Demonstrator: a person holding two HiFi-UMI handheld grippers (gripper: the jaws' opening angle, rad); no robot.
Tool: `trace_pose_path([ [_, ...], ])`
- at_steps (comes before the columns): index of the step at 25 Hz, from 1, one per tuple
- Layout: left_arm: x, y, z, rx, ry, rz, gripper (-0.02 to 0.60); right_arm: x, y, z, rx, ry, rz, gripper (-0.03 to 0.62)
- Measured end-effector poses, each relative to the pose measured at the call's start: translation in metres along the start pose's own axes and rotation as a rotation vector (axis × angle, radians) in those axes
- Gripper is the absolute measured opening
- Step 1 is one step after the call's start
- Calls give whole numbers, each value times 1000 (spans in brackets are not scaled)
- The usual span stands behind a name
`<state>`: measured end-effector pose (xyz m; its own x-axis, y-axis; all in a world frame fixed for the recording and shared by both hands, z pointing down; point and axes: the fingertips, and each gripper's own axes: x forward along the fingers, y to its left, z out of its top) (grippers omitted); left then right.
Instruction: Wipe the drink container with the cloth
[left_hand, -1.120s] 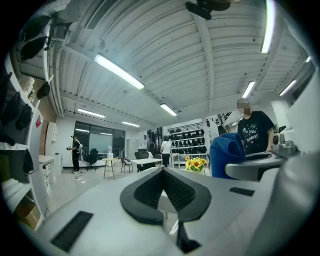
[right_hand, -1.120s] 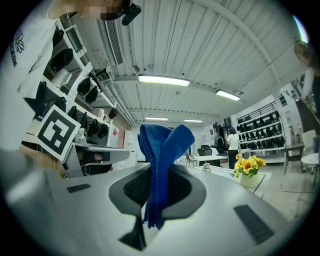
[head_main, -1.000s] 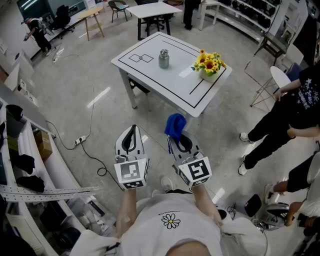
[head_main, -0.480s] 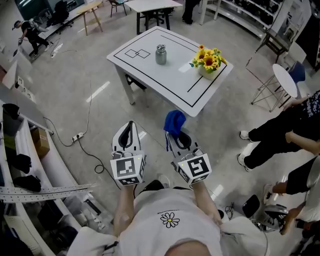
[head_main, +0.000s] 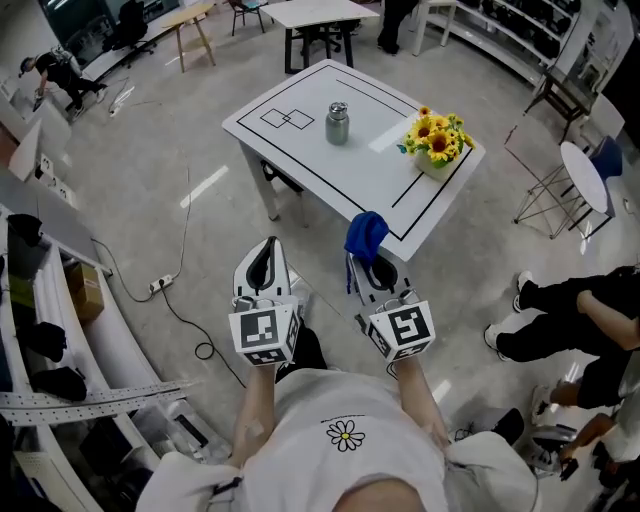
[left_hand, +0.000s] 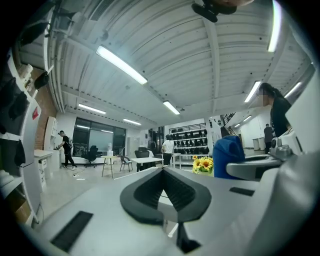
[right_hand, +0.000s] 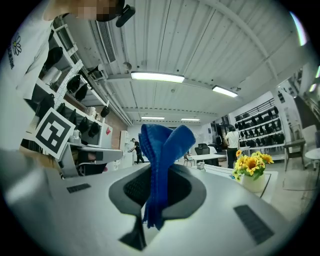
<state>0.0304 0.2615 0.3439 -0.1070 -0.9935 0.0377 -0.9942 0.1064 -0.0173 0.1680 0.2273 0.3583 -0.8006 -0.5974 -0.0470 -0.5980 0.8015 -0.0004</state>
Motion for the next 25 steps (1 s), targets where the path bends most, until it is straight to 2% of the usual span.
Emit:
trace_pose_path([
  [5,71,25,3,-11,-14,-54,-2,60,-28,1,-12,-10,-50,41],
  [17,261,97,33,49,-23,-224,-2,236,-95,21,-23,-11,-188,41],
  [25,334,132,52,35,-64,-267,-2,303,-130,31,-21,-37,-250,41],
])
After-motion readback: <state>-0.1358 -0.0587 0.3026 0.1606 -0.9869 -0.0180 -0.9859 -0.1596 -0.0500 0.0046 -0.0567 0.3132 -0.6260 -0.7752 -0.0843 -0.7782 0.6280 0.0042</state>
